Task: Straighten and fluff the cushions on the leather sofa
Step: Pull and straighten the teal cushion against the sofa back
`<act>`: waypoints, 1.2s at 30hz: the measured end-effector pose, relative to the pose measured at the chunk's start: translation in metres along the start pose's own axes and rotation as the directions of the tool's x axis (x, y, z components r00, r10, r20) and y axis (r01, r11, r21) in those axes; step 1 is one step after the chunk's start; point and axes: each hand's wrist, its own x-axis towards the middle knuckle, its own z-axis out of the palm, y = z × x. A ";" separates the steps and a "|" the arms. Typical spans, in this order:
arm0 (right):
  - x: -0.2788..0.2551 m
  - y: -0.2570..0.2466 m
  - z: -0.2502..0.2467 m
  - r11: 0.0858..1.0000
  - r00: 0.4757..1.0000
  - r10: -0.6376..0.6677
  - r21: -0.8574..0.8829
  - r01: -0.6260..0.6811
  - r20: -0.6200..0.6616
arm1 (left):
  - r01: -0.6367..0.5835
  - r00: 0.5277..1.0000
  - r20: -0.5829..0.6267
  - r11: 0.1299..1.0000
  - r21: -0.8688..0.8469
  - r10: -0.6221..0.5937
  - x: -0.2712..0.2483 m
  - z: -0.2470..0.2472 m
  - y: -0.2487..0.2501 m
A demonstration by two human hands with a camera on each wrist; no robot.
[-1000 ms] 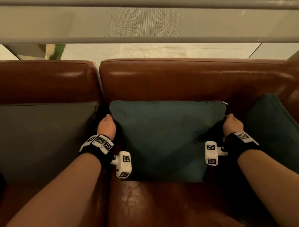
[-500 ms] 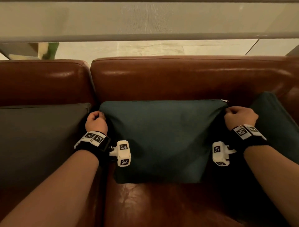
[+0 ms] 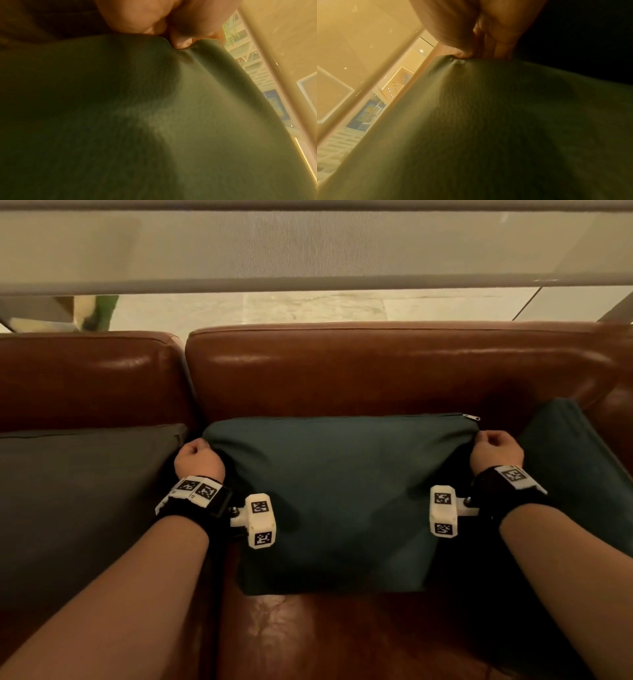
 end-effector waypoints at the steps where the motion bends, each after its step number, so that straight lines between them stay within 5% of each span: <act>1: 0.000 0.001 0.001 1.000 1.000 0.003 0.013 -0.003 -0.009 | -0.026 0.999 -0.018 1.000 -0.010 0.026 -0.004 0.001 -0.001; 4: -0.011 0.006 0.012 0.997 0.999 0.009 0.075 -0.013 0.043 | -0.062 0.997 -0.044 0.997 -0.050 0.060 -0.010 -0.001 -0.009; 9: -0.021 0.034 0.027 0.980 0.967 0.043 0.178 -0.090 0.253 | 0.004 0.982 0.189 1.000 -0.029 0.001 -0.010 -0.011 -0.040; 17: -0.015 0.017 0.009 0.962 0.960 0.193 0.152 -0.225 0.201 | 0.021 0.997 0.078 0.993 -0.113 -0.012 -0.012 -0.008 -0.018; 23: -0.035 0.043 0.022 0.943 0.938 0.185 0.215 -0.253 0.295 | 0.176 0.938 0.322 0.977 -0.122 -0.128 -0.014 -0.014 -0.045; 30: -0.028 0.028 0.012 0.966 0.978 0.206 0.149 -0.210 0.044 | 0.059 0.992 0.114 0.998 -0.038 -0.054 -0.002 -0.020 -0.045; 33: -0.039 0.034 0.017 0.965 0.977 0.204 0.155 -0.212 0.067 | 0.060 0.982 0.177 0.997 0.041 -0.066 -0.002 -0.022 -0.056; 36: -0.052 0.058 0.021 0.958 0.943 0.219 0.128 -0.257 0.251 | 0.129 0.963 0.227 0.987 0.093 -0.147 -0.012 -0.027 -0.073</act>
